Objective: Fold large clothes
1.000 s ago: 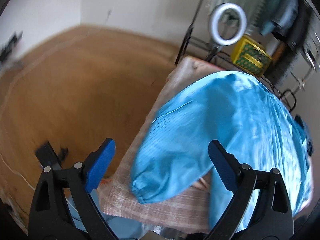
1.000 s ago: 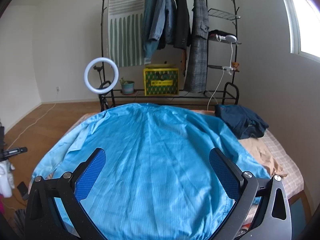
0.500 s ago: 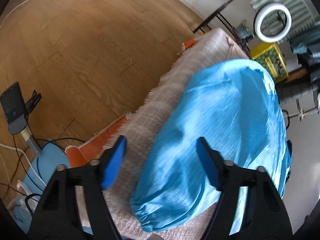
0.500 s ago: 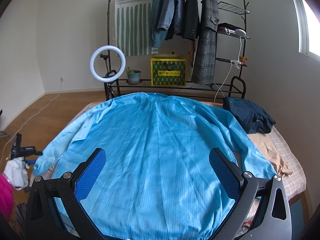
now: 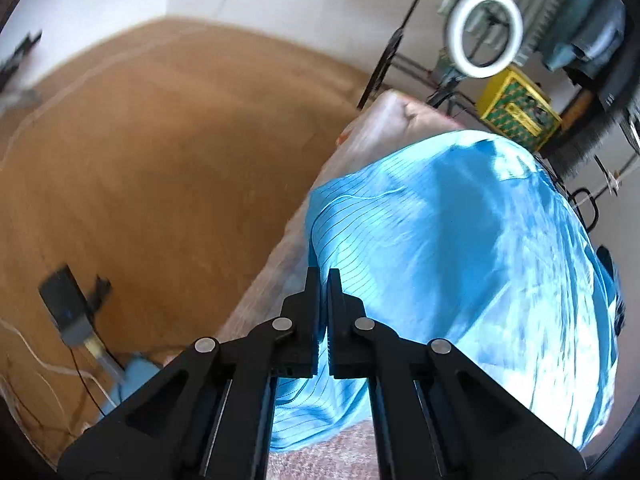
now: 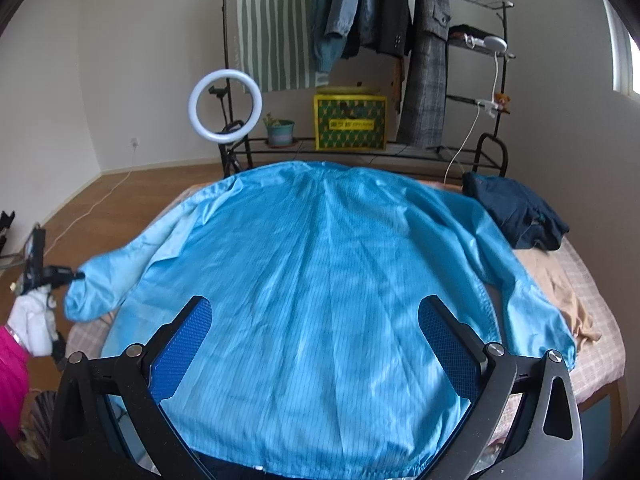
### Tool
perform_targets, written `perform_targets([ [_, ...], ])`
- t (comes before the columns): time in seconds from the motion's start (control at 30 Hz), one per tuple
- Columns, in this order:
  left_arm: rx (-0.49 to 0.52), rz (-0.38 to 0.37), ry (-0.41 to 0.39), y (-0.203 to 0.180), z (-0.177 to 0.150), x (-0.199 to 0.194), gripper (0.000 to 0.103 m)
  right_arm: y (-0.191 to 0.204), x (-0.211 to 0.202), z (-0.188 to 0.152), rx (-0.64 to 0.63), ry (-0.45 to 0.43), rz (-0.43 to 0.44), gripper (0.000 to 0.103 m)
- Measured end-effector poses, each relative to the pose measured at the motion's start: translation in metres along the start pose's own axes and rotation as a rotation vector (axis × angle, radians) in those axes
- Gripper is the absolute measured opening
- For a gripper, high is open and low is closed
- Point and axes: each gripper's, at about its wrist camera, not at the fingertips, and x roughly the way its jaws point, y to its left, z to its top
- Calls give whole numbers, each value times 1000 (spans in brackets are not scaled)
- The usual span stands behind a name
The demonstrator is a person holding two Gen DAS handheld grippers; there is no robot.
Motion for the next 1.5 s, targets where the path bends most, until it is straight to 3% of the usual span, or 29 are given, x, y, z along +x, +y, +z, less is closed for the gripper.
perform_targets([
  [0.27, 210, -32, -148, -70, -6, -63, 0, -9, 9, -13, 17, 56, 61, 103],
  [0.47, 412, -122, -195, -137, -42, -105, 0, -19, 20, -22, 61, 107, 118, 94],
  [0.7, 704, -205, -118, -215, -120, -117, 0, -30, 38, -36, 124, 197, 196, 65],
  [0.93, 937, -235, 14, -252, -201, -102, 0, -39, 56, -53, 173, 273, 244, 56],
  [1.13, 948, -238, 60, -247, -217, -97, 0, -32, 66, -57, 155, 305, 270, 56],
  [1.17, 943, -238, 71, -246, -217, -97, 4, -31, 67, -58, 151, 308, 270, 56],
  [1.27, 904, -253, 108, -237, -214, -101, 36, -20, 74, -57, 118, 323, 282, 56],
  [1.3, 874, -270, 106, -231, -211, -106, 46, -17, 76, -56, 104, 326, 285, 56],
  [1.33, 832, -293, 102, -222, -206, -113, 48, -14, 78, -54, 89, 327, 287, 56],
  [1.5, 505, -348, 93, -162, -172, -127, 50, 11, 86, -46, 7, 325, 339, 56],
])
